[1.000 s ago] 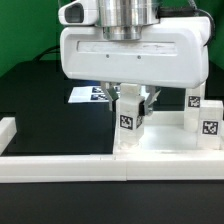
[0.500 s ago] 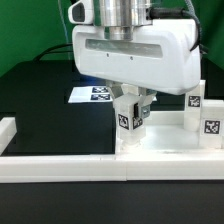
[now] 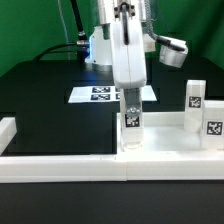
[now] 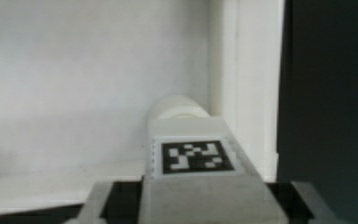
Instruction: Assemble square table
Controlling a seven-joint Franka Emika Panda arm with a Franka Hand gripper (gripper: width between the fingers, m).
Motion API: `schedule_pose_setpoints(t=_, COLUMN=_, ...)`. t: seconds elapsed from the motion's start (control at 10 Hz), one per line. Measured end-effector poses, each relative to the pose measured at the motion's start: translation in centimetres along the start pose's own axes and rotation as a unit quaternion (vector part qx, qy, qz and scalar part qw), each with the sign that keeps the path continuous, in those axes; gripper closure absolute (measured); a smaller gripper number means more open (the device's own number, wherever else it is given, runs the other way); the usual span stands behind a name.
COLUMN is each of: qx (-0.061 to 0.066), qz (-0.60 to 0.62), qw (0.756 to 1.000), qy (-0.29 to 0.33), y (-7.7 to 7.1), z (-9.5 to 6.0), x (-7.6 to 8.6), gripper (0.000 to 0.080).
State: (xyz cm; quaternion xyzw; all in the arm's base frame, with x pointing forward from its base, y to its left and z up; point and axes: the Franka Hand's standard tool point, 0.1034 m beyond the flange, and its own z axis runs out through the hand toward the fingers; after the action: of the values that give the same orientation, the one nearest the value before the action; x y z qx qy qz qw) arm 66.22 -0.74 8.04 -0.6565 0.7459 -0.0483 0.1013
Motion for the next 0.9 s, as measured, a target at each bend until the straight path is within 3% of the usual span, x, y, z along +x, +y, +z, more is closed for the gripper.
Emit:
schedule_pose_setpoints(t=0.2, qx=0.0, qz=0.088, qw=0.996, qy=0.0, y=-0.18, z=0.17, x=-0.72, gripper=0.0511)
schedule_pose_setpoints(t=0.4, qx=0.0, qz=0.078, qw=0.997, qy=0.0, y=-0.15, z=0.2, x=-0.63, gripper=0.0511)
schedule_pose_setpoints(t=0.5, qx=-0.004, qz=0.051, qw=0.999, qy=0.001, y=-0.11, z=0.2, x=-0.61, gripper=0.0355)
schedule_pose_setpoints(t=0.6, qx=-0.044, qz=-0.033, qw=0.998, qy=0.001, y=-0.1, z=-0.05, x=-0.79, gripper=0.0221)
schedule_pose_setpoints(t=0.7, qx=-0.052, qz=-0.121, qw=0.991, qy=0.004, y=-0.71, z=-0.33, x=-0.83, gripper=0.0221)
schedule_pose_setpoints(t=0.8, qx=-0.055, qz=-0.19, qw=0.98, qy=0.003, y=-0.64, z=-0.31, x=-0.84, gripper=0.0165)
schedule_pose_setpoints(t=0.9, qx=-0.054, qz=-0.209, qw=0.976, qy=0.002, y=-0.66, z=-0.3, x=-0.78, gripper=0.0165)
